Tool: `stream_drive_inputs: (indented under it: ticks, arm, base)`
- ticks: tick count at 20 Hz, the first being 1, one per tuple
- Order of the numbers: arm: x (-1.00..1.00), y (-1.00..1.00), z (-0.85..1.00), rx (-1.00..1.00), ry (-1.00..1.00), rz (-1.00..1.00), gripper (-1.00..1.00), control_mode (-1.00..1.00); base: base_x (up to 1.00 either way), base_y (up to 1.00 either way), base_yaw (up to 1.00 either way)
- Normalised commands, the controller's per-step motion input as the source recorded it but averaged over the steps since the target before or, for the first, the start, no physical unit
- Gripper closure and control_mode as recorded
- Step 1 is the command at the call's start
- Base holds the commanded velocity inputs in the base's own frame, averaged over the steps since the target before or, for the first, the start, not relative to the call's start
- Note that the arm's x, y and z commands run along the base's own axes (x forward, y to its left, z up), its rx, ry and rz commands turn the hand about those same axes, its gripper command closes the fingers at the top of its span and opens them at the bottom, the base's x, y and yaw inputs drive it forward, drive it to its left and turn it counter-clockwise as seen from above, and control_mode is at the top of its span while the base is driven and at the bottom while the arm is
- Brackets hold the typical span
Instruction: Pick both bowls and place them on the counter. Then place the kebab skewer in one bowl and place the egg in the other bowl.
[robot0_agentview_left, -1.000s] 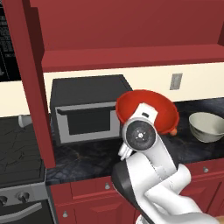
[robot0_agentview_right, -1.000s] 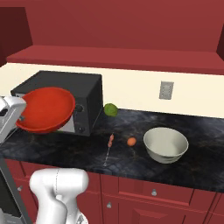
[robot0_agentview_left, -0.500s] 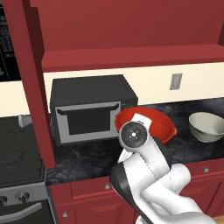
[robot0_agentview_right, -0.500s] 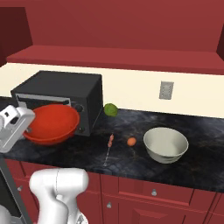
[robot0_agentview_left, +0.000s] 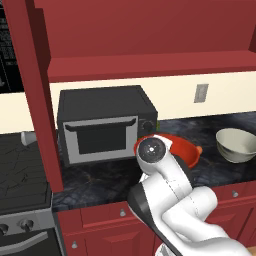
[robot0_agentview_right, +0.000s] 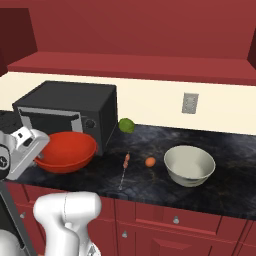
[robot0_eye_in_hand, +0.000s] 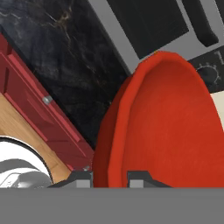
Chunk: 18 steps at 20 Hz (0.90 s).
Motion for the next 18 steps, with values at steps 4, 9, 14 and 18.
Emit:
stream_drive_inputs:
  ticks: [4, 9, 14, 18]
  arm:
    - [0.0, -0.42, -0.45, 0.02, 0.0, 0.0, 1.0, -1.0]
    - [0.03, -0.06, -0.48, 0.0, 0.0, 0.0, 1.0, -1.0]
    - [0.09, -0.03, -0.48, 0.02, -0.04, 0.03, 1.0, -1.0]
    - [0.25, -0.01, -0.32, 0.0, 0.0, 0.06, 1.0, -1.0]
  base:
    - [0.0, 0.0, 0.0]
    - [0.0, 0.0, 0.0]
    - [0.0, 0.0, 0.0]
    - [0.0, 0.0, 0.0]
